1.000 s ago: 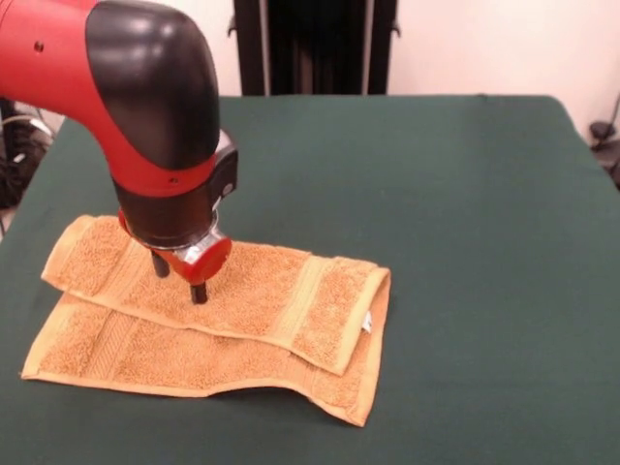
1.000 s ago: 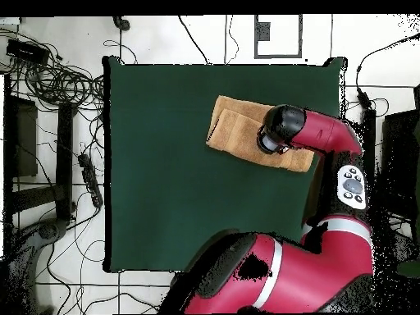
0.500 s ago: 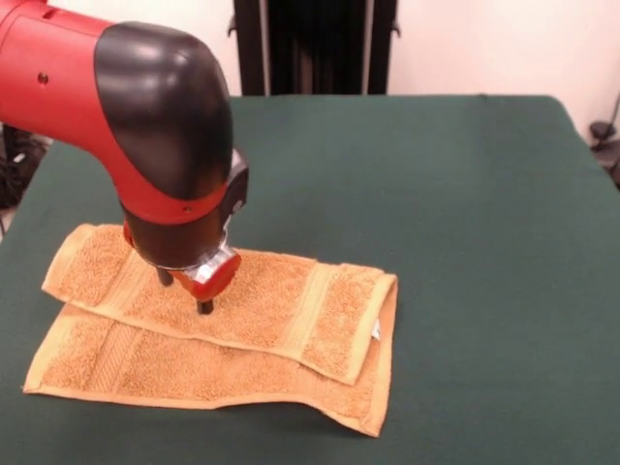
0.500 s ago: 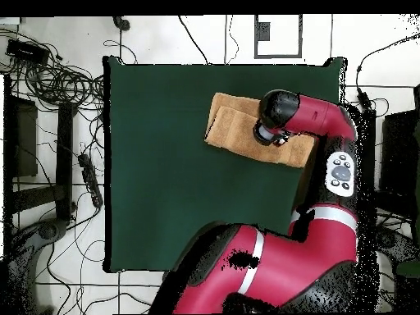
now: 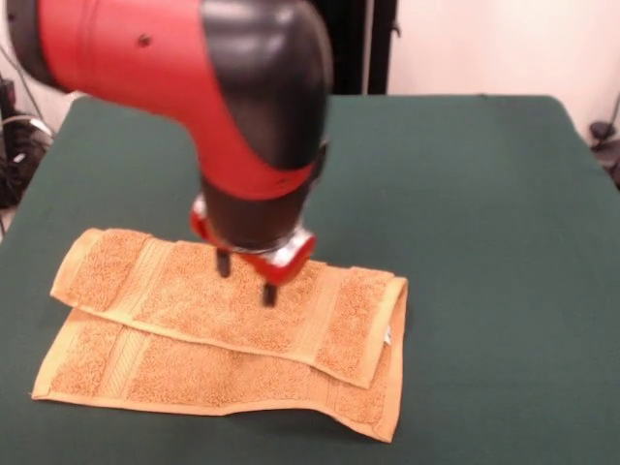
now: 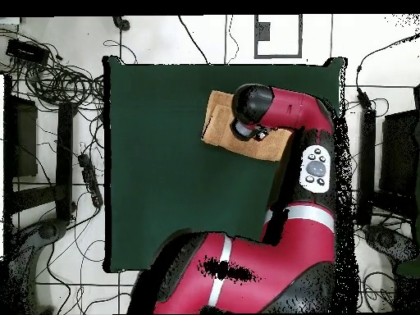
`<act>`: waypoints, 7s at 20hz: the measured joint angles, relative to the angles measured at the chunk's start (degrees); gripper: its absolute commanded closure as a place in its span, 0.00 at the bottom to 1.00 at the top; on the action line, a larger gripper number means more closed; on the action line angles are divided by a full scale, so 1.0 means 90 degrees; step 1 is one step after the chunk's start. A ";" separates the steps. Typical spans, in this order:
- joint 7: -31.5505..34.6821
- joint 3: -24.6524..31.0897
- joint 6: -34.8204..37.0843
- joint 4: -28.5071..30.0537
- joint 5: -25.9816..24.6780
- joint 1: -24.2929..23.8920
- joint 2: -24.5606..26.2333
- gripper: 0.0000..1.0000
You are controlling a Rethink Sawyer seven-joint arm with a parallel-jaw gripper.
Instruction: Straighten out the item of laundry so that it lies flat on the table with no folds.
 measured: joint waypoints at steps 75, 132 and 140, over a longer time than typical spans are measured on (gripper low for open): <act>0.0001 -0.0313 -0.3193 0.2412 0.0354 -0.0368 -0.1452 1.00; 0.0001 -0.1058 -0.7587 0.6273 0.0971 0.0510 -0.2130 1.00; 0.0001 -0.0874 -0.6809 0.6323 0.1203 0.0400 -0.2837 1.00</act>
